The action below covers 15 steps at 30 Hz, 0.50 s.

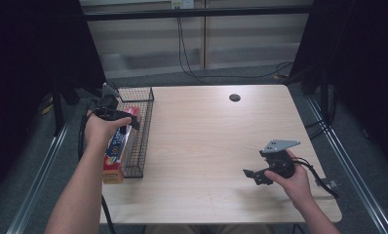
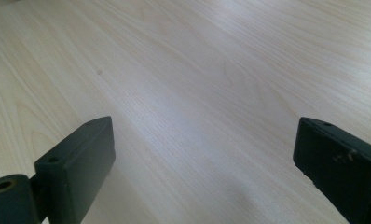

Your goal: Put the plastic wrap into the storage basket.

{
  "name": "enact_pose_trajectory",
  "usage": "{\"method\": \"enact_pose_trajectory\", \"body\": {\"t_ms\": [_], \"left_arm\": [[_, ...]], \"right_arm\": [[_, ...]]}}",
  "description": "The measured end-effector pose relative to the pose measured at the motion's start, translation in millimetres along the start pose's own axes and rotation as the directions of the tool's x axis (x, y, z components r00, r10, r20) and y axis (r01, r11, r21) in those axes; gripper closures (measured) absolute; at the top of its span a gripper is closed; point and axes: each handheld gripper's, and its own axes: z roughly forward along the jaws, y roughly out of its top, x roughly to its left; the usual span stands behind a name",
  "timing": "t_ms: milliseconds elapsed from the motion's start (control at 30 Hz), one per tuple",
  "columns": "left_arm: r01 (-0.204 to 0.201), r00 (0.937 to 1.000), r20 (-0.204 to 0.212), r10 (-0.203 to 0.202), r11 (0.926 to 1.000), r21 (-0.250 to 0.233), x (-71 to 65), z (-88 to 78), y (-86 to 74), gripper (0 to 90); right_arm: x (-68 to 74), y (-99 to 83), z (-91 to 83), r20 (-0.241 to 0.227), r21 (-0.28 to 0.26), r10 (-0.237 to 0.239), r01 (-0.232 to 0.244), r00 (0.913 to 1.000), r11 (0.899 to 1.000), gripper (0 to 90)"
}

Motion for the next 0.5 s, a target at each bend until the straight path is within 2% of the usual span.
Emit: {"method": "enact_pose_trajectory", "body": {"t_ms": [67,167,233,267,333,500], "left_arm": [[-0.011,0.9999,0.005,0.011,0.9999,-0.002,-2.1,-2.9,-0.4,13.8],[-0.024,0.9989,0.039,0.024,0.9997,-0.008,-6.0,-5.3,-1.5,13.7],[-0.052,0.9979,0.039,0.052,0.9987,-0.003,-10.1,-6.0,-2.4,13.6],[-0.043,0.9980,0.045,0.044,0.9990,-0.008,-12.1,-6.1,-2.8,13.4],[-0.070,0.9961,0.053,0.071,0.9974,-0.013,-15.2,-7.4,-3.0,13.4],[-0.092,0.9925,0.078,0.094,0.9955,-0.023,-23.8,-10.0,-3.7,13.3]], "right_arm": [[-0.3,0.3,0.5,0.000,0.000,0.003,-0.003,1.0000,1.000,5.4],[-0.7,0.5,0.4,-0.002,-0.001,0.004,-0.004,1.0000,1.000,5.4],[-0.7,0.4,0.7,0.000,0.000,0.003,-0.003,1.0000,1.000,5.4],[-0.6,0.5,1.2,-0.002,0.002,0.004,-0.004,1.0000,1.000,5.4],[-0.6,0.8,2.3,-0.009,0.003,-0.003,0.003,1.0000,1.000,5.4],[-0.2,0.9,2.1,-0.003,0.002,-0.006,0.006,1.0000,1.000,5.4]]}}
